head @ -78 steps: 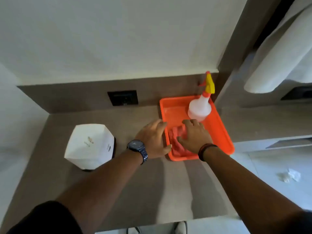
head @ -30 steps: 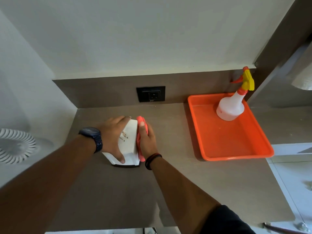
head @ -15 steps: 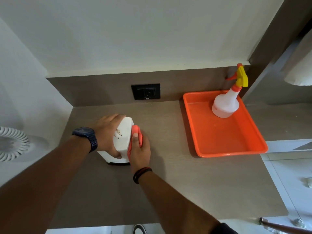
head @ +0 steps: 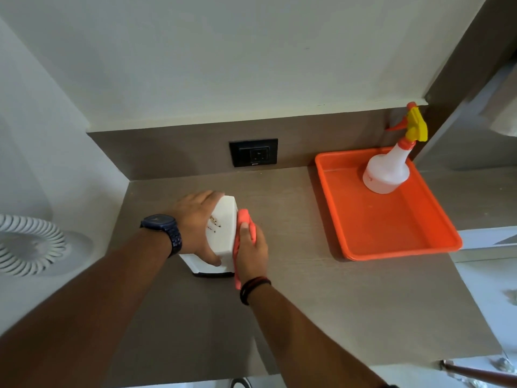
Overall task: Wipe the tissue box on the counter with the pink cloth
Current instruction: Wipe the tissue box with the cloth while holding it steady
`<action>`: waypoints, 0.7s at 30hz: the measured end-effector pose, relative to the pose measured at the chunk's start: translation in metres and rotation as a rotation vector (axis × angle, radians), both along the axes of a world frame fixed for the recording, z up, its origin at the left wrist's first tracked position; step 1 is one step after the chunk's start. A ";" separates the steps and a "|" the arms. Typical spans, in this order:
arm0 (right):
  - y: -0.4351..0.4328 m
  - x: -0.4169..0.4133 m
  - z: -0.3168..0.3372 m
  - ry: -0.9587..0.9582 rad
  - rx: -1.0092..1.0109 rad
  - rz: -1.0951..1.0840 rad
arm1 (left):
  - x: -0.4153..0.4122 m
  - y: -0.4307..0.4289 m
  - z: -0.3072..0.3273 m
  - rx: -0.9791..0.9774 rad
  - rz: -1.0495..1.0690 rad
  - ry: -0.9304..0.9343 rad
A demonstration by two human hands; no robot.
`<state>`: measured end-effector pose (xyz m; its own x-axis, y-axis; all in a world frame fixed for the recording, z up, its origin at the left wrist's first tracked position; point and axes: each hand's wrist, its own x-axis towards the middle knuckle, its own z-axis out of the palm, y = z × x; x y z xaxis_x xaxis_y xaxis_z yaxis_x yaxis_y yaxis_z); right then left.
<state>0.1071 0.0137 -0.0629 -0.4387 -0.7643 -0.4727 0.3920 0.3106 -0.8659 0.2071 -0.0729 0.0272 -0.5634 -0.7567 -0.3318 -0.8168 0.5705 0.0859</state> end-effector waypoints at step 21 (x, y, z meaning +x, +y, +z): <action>0.017 0.010 0.015 0.068 -0.044 -0.075 | 0.001 -0.003 -0.007 -0.005 -0.006 0.043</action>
